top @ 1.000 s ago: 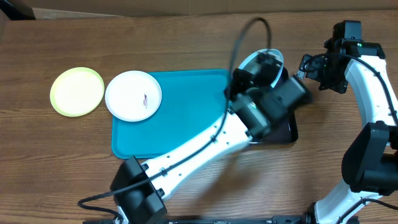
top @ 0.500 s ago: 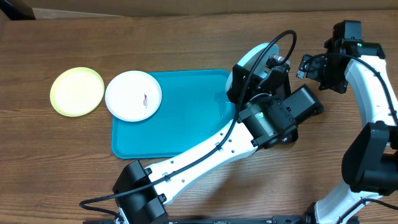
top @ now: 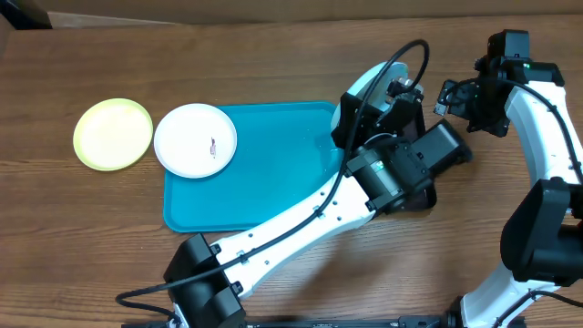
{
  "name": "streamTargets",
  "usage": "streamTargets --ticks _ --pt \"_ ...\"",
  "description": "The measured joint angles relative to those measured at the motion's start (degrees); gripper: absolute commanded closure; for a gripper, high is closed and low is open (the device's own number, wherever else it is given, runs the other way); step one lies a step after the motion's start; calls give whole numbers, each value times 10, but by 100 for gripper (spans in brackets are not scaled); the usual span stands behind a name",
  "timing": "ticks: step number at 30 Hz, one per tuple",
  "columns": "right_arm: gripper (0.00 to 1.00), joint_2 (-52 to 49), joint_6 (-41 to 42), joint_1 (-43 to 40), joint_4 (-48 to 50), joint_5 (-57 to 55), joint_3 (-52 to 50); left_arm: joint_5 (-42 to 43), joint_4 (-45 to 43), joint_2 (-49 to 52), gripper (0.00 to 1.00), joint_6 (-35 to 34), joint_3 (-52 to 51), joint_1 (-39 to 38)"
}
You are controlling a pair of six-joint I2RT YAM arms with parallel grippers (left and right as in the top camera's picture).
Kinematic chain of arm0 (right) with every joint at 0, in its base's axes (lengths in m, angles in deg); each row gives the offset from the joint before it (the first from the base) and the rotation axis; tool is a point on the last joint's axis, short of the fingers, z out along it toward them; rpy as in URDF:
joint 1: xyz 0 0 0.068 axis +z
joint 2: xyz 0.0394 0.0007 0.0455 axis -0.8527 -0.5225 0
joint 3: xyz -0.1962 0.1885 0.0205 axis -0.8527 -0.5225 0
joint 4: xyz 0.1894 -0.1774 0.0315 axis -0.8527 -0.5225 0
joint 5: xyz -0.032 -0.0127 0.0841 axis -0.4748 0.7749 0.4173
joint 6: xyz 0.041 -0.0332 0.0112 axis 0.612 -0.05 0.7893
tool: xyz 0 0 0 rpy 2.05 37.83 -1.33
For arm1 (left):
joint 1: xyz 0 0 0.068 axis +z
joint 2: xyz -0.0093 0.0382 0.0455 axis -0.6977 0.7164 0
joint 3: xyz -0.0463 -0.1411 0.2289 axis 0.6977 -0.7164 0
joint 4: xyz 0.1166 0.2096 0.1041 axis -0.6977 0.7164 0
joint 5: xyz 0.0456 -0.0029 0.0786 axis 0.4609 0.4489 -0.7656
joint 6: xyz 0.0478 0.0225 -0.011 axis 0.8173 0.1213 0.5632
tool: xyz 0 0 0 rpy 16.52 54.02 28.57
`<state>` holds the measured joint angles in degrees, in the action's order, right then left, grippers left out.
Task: Clean dirty plates on tray and stack at the side
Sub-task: 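Lift the light-blue plate with the left gripper and swing it up, then carry the plate left and lower it onto the yellow plate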
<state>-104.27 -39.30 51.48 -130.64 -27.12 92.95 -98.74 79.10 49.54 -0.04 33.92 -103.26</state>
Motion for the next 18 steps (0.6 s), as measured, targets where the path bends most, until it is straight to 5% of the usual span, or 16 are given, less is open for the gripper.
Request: streamTargets --ticks 8,18 --pt "0 0 0 0 0 0 0 167 9 0 96 -36 0 53" --pt "0 0 0 0 0 0 0 465 62 0 96 -91 0 228"
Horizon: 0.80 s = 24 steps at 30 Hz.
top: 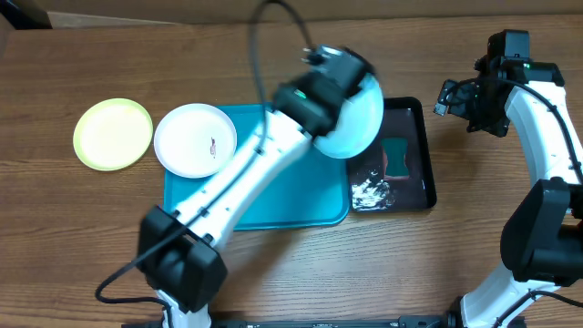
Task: Clean dirty plates on tray and stack at the side
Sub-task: 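Carry the plate left and lower it onto the yellow plate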
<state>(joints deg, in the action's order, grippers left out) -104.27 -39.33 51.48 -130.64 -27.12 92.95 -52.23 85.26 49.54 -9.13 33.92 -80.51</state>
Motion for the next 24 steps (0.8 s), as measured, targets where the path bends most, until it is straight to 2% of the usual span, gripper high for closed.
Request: streamTargets --ticks 3,6,11,14,21,24 --pt "0 0 0 0 0 0 0 56 0 0 96 -3 0 41" --pt "0 0 0 0 0 0 0 73 1 0 96 -4 0 44" --pt "0 0 0 0 0 0 0 28 17 0 96 -4 1 10" --pt "0 0 0 0 0 0 0 -65 20 0 96 -4 1 -33" --pt "0 0 0 0 0 0 0 -438 -10 0 96 -1 3 -205" --pt "0 0 0 0 0 0 0 -531 -16 0 96 0 6 -251"
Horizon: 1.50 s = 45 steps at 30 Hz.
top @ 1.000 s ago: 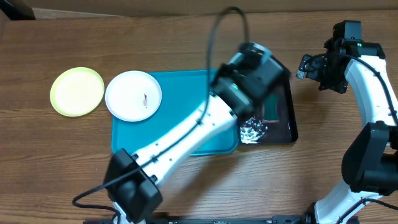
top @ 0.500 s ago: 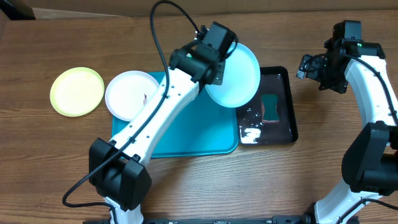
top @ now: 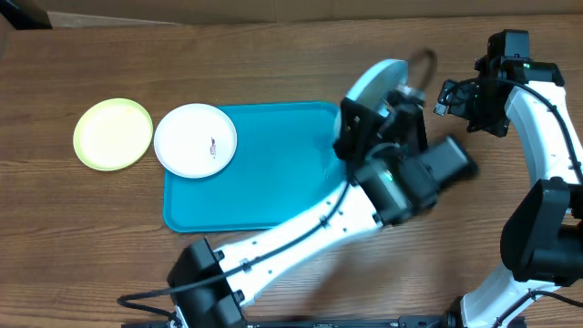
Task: Clean dirty plates on tray and stack at the side
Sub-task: 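Carry the plate left and lower it onto the yellow plate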
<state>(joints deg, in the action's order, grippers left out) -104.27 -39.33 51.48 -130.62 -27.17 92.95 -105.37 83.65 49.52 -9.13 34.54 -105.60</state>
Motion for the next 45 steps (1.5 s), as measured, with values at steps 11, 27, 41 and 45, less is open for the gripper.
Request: streamTargets --ticks 11,27,41,45 --pt "0 0 0 0 0 0 0 17 10 0 96 0 1 32" --pt "0 0 0 0 0 0 0 781 94 0 96 -16 2 502" --pt "0 0 0 0 0 0 0 983 176 0 96 -20 2 1024" --pt "0 0 0 0 0 0 0 956 176 0 96 -20 2 1115"
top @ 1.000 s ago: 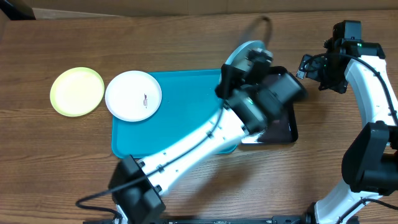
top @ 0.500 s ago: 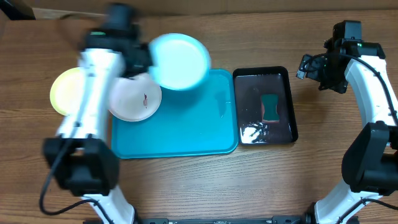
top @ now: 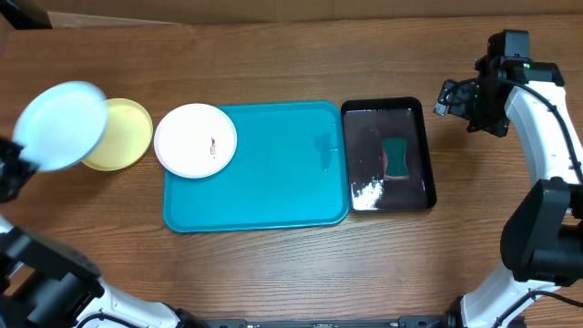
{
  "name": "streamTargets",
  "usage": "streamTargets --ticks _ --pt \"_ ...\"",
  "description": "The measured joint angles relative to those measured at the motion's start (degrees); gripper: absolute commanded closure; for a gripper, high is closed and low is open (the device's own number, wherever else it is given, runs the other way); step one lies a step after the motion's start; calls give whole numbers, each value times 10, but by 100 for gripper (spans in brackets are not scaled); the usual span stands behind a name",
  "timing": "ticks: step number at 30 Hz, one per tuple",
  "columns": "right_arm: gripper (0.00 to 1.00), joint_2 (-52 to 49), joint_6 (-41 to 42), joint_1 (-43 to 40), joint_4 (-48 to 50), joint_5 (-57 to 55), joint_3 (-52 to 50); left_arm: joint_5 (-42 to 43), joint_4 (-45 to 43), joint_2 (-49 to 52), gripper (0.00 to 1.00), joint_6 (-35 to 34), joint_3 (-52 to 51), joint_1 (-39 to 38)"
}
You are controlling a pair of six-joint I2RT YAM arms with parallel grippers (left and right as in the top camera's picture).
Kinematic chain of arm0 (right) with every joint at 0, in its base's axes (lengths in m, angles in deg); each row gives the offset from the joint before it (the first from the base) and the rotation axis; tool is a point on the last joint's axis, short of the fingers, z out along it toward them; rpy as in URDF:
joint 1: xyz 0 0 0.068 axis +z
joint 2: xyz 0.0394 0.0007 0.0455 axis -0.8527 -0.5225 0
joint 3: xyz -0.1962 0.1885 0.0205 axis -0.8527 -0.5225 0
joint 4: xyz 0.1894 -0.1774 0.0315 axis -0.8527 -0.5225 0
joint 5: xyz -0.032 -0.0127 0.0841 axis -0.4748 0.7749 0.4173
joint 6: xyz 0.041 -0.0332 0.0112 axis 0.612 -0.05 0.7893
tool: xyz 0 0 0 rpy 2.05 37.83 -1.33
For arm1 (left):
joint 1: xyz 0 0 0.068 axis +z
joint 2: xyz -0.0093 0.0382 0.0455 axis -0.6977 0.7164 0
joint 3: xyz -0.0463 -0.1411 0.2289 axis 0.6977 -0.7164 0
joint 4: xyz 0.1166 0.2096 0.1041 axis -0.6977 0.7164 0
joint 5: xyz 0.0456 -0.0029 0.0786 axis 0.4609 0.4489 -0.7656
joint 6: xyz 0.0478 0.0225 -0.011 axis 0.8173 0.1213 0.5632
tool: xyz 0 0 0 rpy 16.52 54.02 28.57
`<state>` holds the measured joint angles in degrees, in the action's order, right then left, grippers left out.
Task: Clean dirty plates on tray and stack at the side
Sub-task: 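Carry the plate left and lower it onto the yellow plate, then release the plate on the stack and raise the left gripper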
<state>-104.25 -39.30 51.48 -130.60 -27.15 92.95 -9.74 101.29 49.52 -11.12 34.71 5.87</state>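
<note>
A light blue plate (top: 57,125) hangs at the far left, overlapping the left part of the yellow plate (top: 125,137) that lies on the table. My left gripper (top: 13,169) is at the frame's left edge, below the blue plate's rim and shut on it. A white plate (top: 195,139) with a small dark speck sits on the left end of the teal tray (top: 273,187). My right gripper (top: 444,97) hovers off the table's right side, beside the black basin. How its jaws stand does not show.
A black basin (top: 423,146) of water stands right of the tray, with a green sponge (top: 396,157) and white foam (top: 369,192) in it. The right arm rises along the right edge.
The left arm and the light blue plate were at the black basin. Now the plate is at the far left over the yellow plate, and the basin shows uncovered. The right arm has not moved.
The left gripper held the blue plate on edge at the basin. Then the plate was up over the tray's right end, then back at the basin. Now it hangs over the yellow plate. The white plate stayed put.
</note>
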Motion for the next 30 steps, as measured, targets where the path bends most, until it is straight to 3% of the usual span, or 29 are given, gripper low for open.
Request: streamTargets --ticks 7,22,30 --pt "0 0 0 0 0 0 0 -29 -65 -1 96 -4 -21 30" --pt "0 0 0 0 0 0 0 -168 -287 -2 96 -23 -189 -143" --pt "0 0 0 0 0 0 0 -193 -341 -2 96 -49 -223 -152"
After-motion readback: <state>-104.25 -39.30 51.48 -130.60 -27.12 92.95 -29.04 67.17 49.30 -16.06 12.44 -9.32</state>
